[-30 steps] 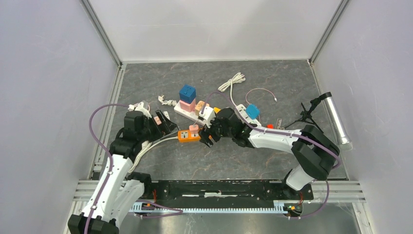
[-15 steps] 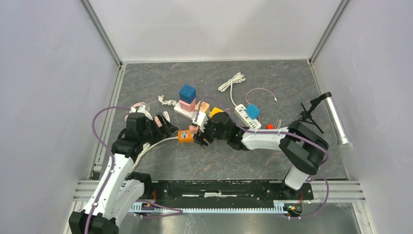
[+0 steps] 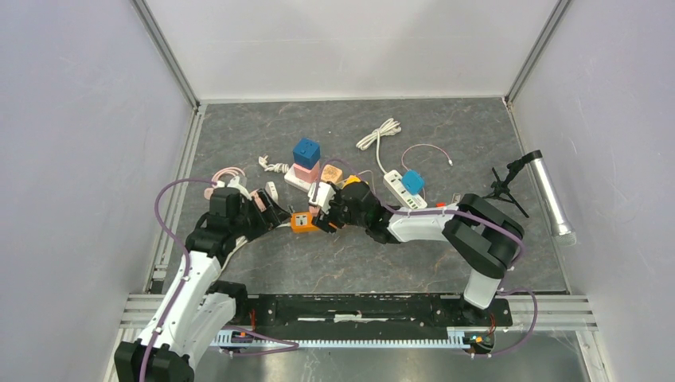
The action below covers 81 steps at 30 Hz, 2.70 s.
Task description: Pull the plug off the socket
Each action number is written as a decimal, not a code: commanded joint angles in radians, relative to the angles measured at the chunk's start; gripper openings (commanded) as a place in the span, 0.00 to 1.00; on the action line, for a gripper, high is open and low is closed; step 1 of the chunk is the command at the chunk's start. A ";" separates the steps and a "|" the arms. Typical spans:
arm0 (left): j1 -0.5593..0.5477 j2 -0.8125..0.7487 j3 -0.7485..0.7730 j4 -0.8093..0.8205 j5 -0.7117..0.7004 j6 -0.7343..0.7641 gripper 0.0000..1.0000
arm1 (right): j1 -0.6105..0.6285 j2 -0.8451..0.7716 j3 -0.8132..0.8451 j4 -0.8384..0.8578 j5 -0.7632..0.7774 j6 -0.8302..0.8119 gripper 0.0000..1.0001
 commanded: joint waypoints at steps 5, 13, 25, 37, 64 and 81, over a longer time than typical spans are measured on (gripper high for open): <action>0.005 0.025 -0.015 0.057 0.054 -0.037 0.80 | -0.008 0.035 0.046 0.069 -0.127 -0.066 0.59; -0.012 0.090 -0.060 0.143 0.082 -0.086 0.75 | -0.007 -0.004 -0.007 0.065 -0.101 -0.023 0.33; -0.127 0.192 -0.086 0.201 -0.067 -0.152 0.74 | 0.035 -0.053 -0.031 -0.037 -0.076 0.140 0.42; -0.286 0.332 -0.040 0.218 -0.269 -0.176 0.66 | 0.021 0.040 0.102 -0.108 -0.071 0.061 0.57; -0.315 0.272 -0.130 0.272 -0.312 -0.197 0.66 | 0.033 -0.068 -0.047 -0.072 -0.123 0.121 0.00; -0.342 0.240 -0.180 0.310 -0.210 -0.125 0.61 | 0.036 -0.022 0.032 -0.162 -0.151 0.141 0.00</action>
